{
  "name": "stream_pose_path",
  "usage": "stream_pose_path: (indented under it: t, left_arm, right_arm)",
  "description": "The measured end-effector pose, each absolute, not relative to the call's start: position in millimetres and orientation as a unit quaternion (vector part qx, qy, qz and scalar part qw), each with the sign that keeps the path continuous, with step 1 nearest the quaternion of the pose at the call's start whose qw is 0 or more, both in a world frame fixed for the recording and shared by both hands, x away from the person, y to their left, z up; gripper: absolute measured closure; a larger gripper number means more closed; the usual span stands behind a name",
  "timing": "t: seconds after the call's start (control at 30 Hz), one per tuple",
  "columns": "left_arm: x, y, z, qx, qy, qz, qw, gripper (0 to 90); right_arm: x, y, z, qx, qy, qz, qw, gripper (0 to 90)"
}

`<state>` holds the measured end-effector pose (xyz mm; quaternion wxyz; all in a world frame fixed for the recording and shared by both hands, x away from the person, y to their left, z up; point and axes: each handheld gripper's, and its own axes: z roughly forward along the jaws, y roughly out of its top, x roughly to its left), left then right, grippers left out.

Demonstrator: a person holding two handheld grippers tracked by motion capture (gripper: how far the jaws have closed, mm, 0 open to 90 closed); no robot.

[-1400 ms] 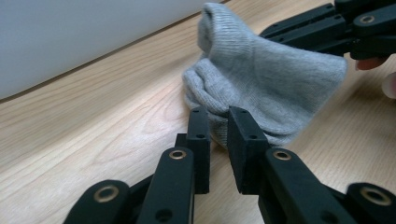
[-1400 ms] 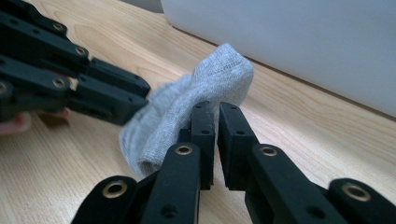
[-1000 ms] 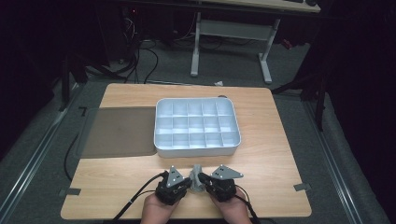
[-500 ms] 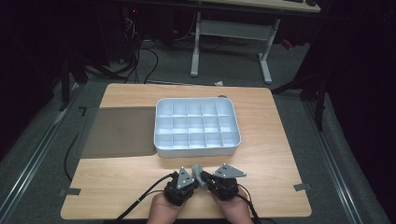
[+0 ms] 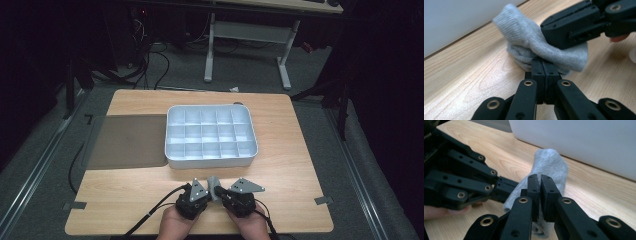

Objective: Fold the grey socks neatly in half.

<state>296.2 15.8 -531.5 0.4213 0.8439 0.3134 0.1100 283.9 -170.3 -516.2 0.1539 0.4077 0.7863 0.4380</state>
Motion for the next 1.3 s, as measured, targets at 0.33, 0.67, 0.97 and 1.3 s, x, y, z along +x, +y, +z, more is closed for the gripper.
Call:
stream_pose_path:
  t: [0.33, 0.67, 0.97, 1.3]
  left_arm:
    - [298, 20, -533, 0.848, 0.318, 0.106, 0.411, 87.8]
    - [300, 40, -516, 0.821, 0.333, 0.119, 0.447, 87.0]
    - [310, 32, -501, 0.817, 0.323, 0.119, 0.463, 90.0]
    - [314, 1, -487, 0.821, 0.291, 0.107, 0.479, 90.0]
  right_arm:
    - [281, -166, -524, 0.396, 0.802, 0.418, 0.159, 90.0]
    - [281, -166, -526, 0.389, 0.803, 0.421, 0.164, 90.0]
    - [281, -167, -527, 0.387, 0.803, 0.423, 0.161, 90.0]
    - [281, -167, -527, 0.384, 0.804, 0.424, 0.160, 90.0]
